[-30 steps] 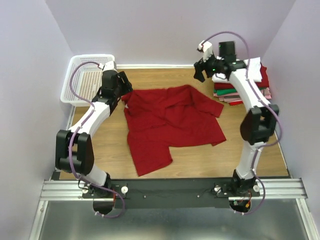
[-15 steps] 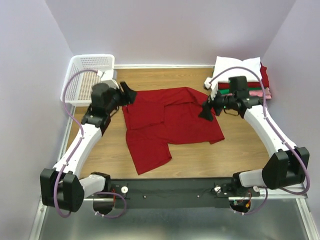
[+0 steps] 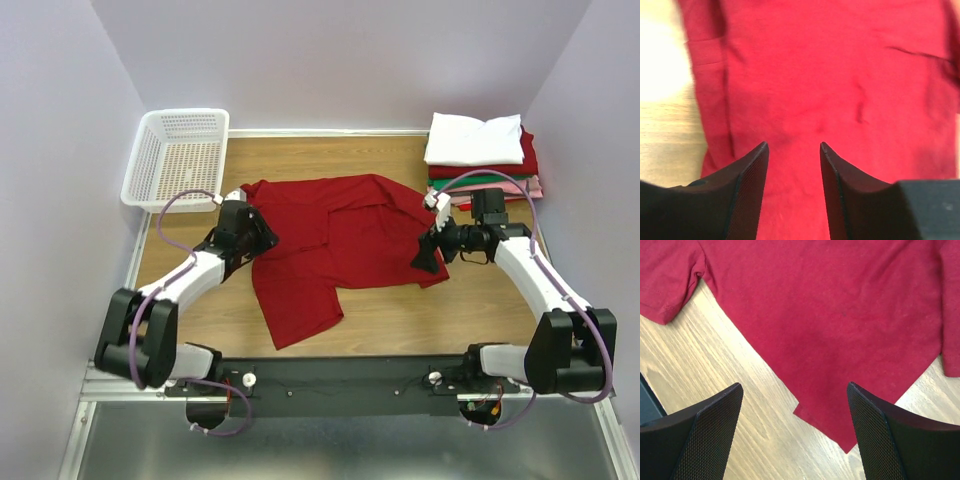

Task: Fold and stack the t-shirts
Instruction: Flatten the tshirt out

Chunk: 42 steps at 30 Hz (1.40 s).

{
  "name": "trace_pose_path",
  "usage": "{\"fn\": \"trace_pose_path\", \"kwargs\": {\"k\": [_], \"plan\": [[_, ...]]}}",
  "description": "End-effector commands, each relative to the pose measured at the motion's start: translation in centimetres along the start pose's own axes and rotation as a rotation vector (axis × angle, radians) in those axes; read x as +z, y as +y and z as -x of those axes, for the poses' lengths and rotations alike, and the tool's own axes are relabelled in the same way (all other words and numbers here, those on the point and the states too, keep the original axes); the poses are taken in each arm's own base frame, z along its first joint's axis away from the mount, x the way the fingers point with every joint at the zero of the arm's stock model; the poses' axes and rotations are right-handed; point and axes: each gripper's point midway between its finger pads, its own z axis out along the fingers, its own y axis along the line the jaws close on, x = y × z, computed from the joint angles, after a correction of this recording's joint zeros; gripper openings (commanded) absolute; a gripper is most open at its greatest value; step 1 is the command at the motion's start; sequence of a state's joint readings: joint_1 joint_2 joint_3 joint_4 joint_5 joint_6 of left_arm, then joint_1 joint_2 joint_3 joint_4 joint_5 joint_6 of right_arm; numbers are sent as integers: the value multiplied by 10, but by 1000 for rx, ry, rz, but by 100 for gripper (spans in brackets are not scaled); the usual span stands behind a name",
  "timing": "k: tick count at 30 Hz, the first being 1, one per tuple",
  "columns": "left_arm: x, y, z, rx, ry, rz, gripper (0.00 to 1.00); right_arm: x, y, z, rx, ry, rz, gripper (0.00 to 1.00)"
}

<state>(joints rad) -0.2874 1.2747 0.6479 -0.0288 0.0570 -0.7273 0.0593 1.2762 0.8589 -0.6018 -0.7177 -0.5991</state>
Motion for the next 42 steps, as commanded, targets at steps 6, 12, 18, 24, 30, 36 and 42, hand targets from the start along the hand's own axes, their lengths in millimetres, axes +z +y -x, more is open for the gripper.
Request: {"fn": "trace_pose_path", "kwargs": {"k": [6, 12, 18, 24, 30, 36, 42], "plan": [[30, 40, 15, -108, -47, 272, 49, 1, -3, 0, -2, -32, -8, 91], [25, 51, 6, -111, -40, 304, 52, 0, -3, 1, -7, -36, -11, 91], [27, 59, -7, -113, -12, 318, 52, -1, -3, 2, -7, -38, -12, 91], [29, 62, -14, -116, 8, 323, 49, -1, -3, 1, -5, -38, -13, 91], [33, 66, -24, -116, 35, 321, 46, -1, -2, 2, -3, -38, -11, 91], [38, 70, -33, -108, 54, 324, 41, -1, -2, 1, -1, -38, -11, 91], [37, 68, -30, -92, 50, 317, 26, -1, -2, 2, -2, -41, -9, 91]]}}
